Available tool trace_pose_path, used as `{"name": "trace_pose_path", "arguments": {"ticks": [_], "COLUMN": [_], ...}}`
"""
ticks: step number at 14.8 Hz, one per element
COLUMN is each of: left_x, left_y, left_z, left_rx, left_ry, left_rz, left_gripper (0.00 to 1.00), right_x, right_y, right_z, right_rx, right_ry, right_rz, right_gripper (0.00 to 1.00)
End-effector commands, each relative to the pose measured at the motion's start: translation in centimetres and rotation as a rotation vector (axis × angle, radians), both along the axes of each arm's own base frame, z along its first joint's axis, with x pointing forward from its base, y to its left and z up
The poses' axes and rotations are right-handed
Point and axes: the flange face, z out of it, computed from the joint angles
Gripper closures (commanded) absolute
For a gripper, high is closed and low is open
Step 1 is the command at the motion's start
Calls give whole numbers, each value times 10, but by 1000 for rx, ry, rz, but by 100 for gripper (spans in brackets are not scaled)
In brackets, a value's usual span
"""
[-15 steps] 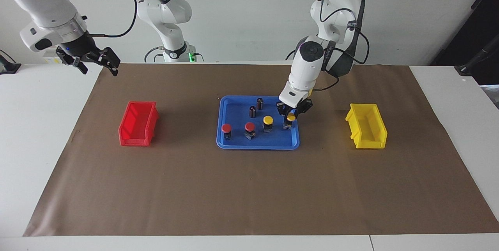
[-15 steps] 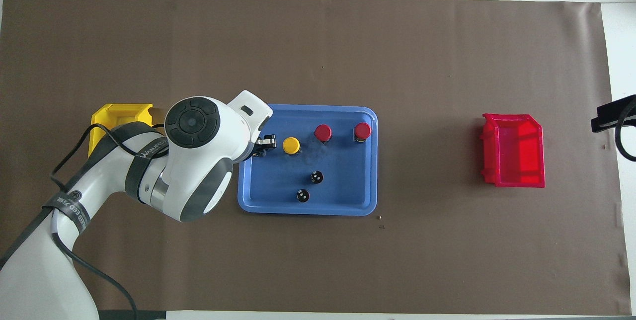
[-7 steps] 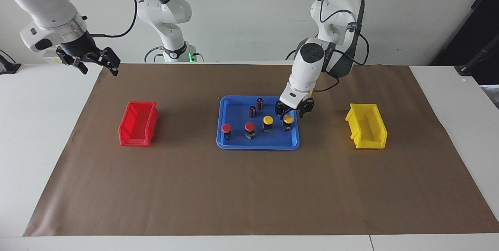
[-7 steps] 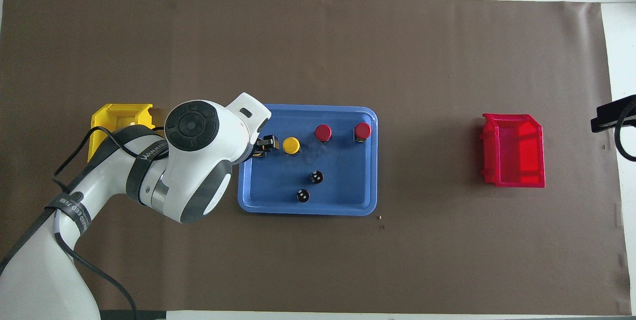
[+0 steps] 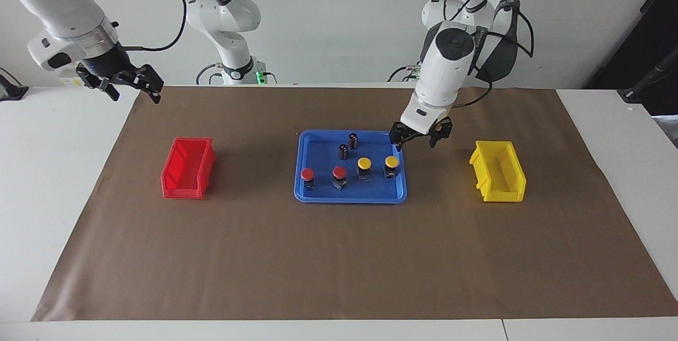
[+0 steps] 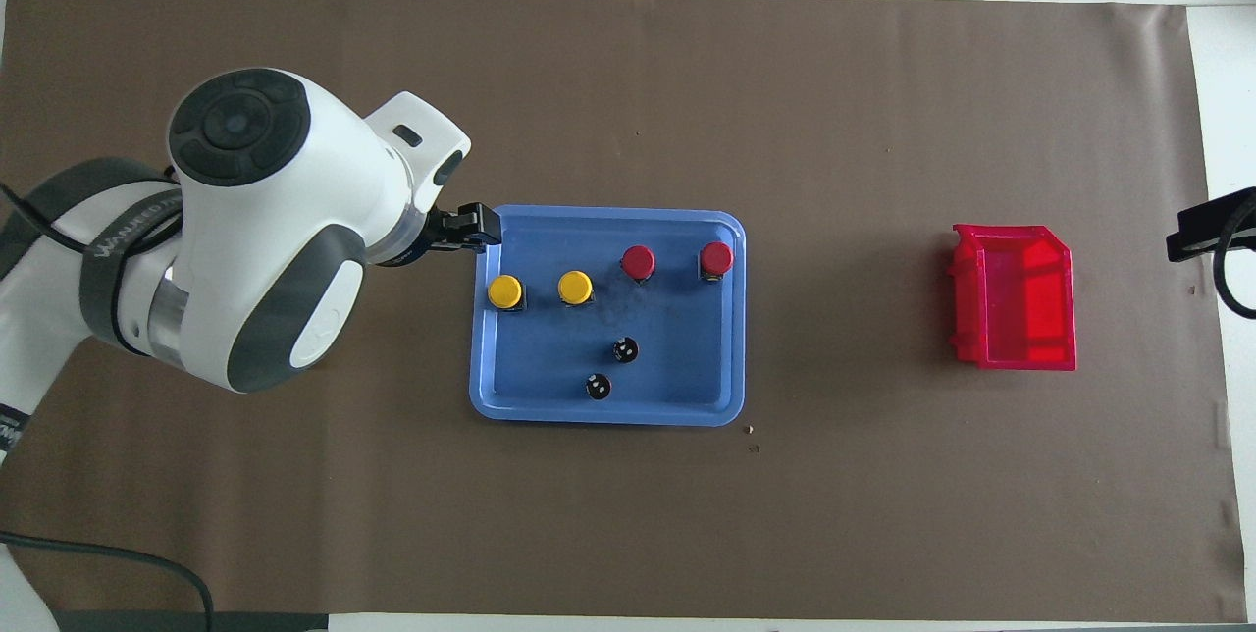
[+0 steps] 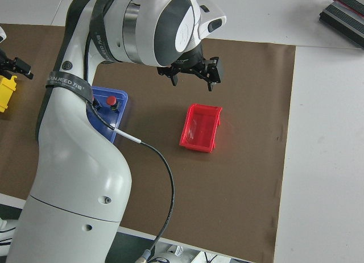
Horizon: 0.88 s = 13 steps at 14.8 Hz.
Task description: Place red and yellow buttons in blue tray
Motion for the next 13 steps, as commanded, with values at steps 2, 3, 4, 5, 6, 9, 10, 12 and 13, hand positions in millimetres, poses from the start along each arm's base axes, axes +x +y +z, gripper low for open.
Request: {"name": "trace_pose_path", "arguments": {"ticks": [2, 3, 4, 5, 6, 9, 10, 12, 13], "left_x": [11, 14, 16, 17, 16, 21, 23, 23, 23], "left_y": [68, 95, 119, 139, 155, 199, 204, 204, 202], "left_z": [51, 64, 71, 76, 84, 91, 103, 110, 111], "left_rx": [21, 27, 32, 28, 24, 7, 5, 4, 4], "left_ry": [23, 51, 77, 93, 88, 82, 59, 59, 54], "left_rz": [-57, -50, -55, -70, -87, -90, -95, -104, -109], "left_gripper": [0, 0, 0, 0, 0, 0, 0, 0, 0], "right_x": [-4, -4, -4, -4, -4, -4, -4, -4, -4], "right_y": [-1, -1, -1, -1, -1, 0, 0, 0, 0], "right_z": [1, 1, 1, 1, 1, 2, 2, 2, 3], "right_rx": [0, -1, -1, -1, -1, -2, -4, -3, -3], "right_ry": [0, 0, 0, -2, -2, 0, 0, -1, -5], "right_rz": [23, 21, 21, 21, 20, 21, 20, 20, 20], "right_gripper": [0, 0, 0, 0, 0, 0, 0, 0, 0]}}
